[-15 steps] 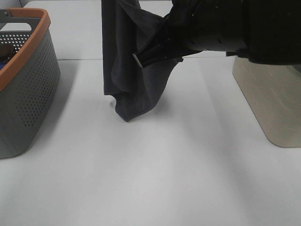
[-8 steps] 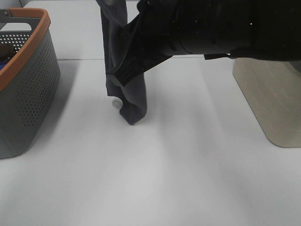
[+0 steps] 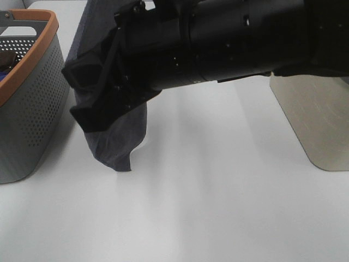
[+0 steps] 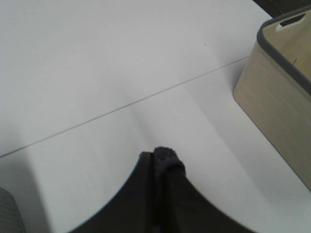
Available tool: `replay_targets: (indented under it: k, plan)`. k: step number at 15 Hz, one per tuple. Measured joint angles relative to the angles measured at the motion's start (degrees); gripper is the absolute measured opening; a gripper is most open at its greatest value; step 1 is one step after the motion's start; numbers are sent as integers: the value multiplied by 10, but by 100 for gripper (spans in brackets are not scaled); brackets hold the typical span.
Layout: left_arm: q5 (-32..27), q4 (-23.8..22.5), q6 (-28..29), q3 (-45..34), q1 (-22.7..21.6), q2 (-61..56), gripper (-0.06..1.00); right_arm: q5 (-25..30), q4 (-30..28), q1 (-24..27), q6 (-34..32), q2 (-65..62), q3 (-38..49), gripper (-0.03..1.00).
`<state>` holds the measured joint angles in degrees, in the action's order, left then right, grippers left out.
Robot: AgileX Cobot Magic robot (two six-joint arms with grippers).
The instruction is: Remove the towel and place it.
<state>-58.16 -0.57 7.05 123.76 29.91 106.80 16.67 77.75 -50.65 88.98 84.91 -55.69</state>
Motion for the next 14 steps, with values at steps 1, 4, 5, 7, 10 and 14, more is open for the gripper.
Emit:
replay_targets:
  k: [1,4,5,7,10,14]
  plan:
    - [-13,6,0,0,1,1,1,6,-105,2,-123,0,0,0]
    - [-25,1,0,-1,1,1,1,17,-377,21,-472,0,0,0]
    - [-25,-6,0,-1,1,1,1,26,-492,37,-599,0,0,0]
    - [-28,-30,0,-1,1,1,0,43,-665,81,-828,-1,-5,0]
    - [-29,-85,0,-1,1,6,0,69,-831,139,-942,1,-60,0]
    - [2,-160,11,-1,1,41,0,77,-860,223,-947,66,-194,0]
